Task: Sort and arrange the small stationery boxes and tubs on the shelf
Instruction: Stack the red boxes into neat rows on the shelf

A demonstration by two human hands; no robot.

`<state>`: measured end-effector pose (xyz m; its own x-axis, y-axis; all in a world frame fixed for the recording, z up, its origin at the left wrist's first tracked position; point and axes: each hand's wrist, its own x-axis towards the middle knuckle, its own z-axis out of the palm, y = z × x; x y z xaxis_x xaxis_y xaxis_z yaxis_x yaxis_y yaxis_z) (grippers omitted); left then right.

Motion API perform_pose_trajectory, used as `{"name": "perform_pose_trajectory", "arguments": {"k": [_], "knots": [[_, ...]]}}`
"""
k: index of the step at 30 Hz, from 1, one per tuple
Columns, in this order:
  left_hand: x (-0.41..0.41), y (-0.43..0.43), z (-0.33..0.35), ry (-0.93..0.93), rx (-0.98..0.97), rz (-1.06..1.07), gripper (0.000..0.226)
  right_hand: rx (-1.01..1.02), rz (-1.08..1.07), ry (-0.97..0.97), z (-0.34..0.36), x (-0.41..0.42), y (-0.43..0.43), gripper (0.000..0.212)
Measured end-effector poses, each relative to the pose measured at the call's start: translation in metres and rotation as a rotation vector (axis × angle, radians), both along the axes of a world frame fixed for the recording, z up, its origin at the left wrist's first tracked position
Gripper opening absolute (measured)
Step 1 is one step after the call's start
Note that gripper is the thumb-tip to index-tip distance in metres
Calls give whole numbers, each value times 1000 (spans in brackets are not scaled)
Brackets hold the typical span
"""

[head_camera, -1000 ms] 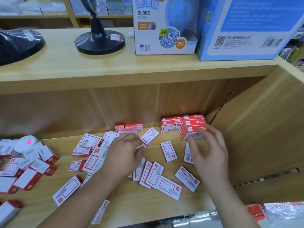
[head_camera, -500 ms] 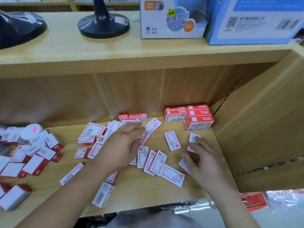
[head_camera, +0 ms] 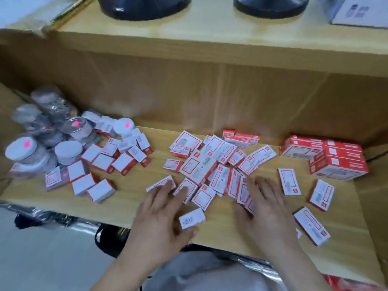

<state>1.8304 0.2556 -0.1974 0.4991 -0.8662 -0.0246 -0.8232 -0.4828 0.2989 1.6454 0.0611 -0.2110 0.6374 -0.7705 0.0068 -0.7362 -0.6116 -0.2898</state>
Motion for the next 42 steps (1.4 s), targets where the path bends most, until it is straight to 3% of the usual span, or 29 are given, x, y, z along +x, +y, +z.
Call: {"name": "perform_pose_trajectory", "arguments": {"k": [4,8,12,16,21,23,26,29,34,36,40,42], "knots": [[17,3,-8,14,-176,14,77,-41,38,-33,11,11,-7,78],[25,2,-12,-29,-252,-13,75,10,234,-193,20,35,7,88],[33,6,-14,-15,-299,-30,64,-23,372,-167,7,50,37,70],[40,10,-12,42,-304,-53,59,-24,290,-227,6,55,44,43],[55,-20,9,88,-372,2,46,71,258,-200,21,58,34,39],[62,-48,16,40,-292,-15,56,127,238,-200,28,57,27,41],[61,-80,24,-21,-51,-18,76,381,86,-432,39,61,16,15],[60,-96,28,-25,71,-35,75,460,-76,-622,45,58,7,21],[61,-115,26,-22,156,-83,90,573,-197,-693,50,54,8,15],[65,-117,28,98,84,-67,90,582,-193,-661,53,51,11,14],[78,-106,37,538,-128,43,78,587,-137,-620,61,47,25,12],[86,-95,39,633,-222,78,73,546,-58,-569,63,57,39,17]]}}
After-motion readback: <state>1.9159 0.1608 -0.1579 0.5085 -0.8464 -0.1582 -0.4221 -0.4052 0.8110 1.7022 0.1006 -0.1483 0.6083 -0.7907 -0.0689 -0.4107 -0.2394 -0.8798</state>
